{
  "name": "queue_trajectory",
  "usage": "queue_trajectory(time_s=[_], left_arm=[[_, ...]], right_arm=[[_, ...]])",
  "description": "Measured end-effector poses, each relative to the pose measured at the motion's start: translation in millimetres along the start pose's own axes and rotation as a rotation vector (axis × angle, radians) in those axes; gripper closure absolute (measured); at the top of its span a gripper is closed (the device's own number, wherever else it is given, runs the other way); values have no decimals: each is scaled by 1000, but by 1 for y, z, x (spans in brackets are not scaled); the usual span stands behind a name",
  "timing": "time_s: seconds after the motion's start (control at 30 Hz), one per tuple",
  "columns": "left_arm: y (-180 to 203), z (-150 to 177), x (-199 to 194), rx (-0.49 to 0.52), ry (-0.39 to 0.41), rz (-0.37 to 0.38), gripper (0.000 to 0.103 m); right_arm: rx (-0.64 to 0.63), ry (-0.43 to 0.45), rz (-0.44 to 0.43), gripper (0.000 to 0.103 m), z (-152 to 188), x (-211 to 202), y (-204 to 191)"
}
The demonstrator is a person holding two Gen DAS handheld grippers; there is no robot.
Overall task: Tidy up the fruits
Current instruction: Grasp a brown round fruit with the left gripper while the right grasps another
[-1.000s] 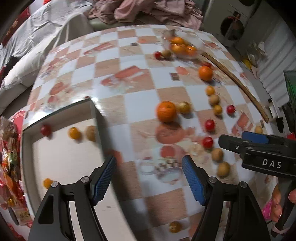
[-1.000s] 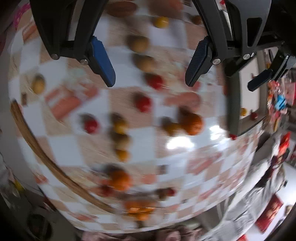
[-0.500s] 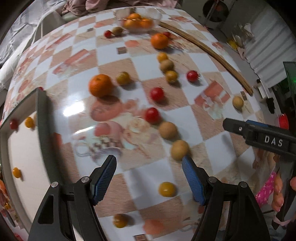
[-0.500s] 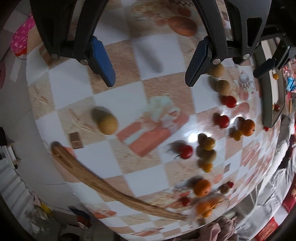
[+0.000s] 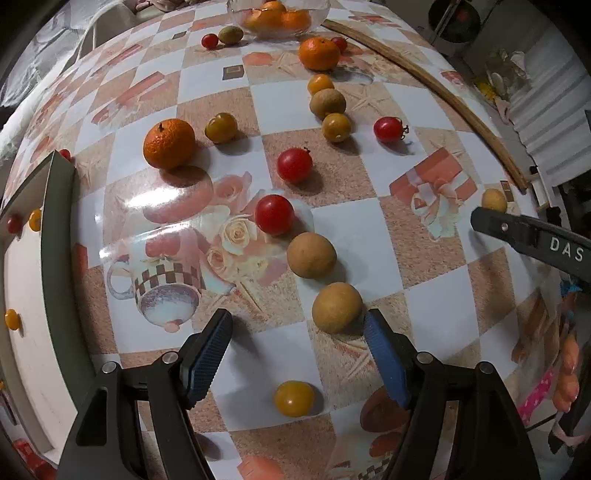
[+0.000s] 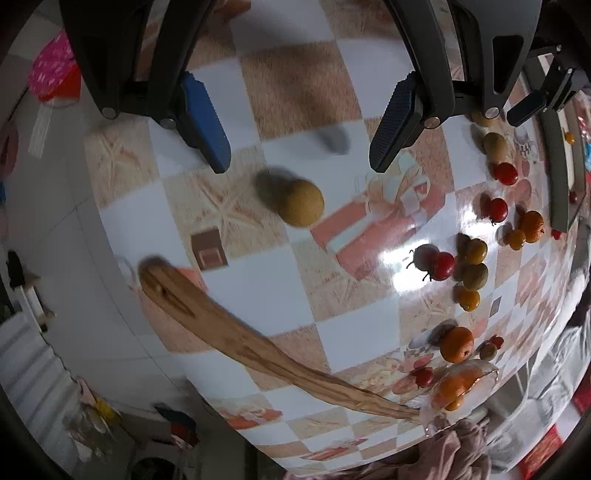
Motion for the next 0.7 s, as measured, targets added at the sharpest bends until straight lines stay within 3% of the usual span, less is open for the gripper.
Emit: queue_trajectory(time_s=[0.2, 0.27, 0.43, 0.47, 0.5, 0.57, 0.7], left_arm=[[0, 1, 2, -12, 6, -33, 29], [6, -3, 5, -18, 8, -39, 29], [7, -4, 2, -14, 16, -47, 48], [8, -4, 1, -7, 20, -45, 57], [9, -4, 0, 1, 23, -43, 67], [12, -7, 0, 16, 26, -32, 74], [13, -7, -3, 15, 24, 9, 76]], right_arm=[[-72, 22, 23, 36, -13, 6, -9], [-79, 22, 25, 45, -15, 6, -11], [-111, 30, 47, 68, -20, 7, -17], [-111, 32, 49, 73, -22, 7, -16], [-107, 35, 49, 74, -22, 6, -14], [-98, 34, 33, 74, -22, 6, -13], [-62, 19, -2, 74, -21, 5, -11]])
Point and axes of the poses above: each gripper's, at about its wrist camera, not at the fingertips, and x roughly the way its jaws point, y to its right, z to its underside, the point moved 9 cm from there along x, roughly the way its jaws point, and after that the axes turned 4 degrees about x, right-handed, at the moved point
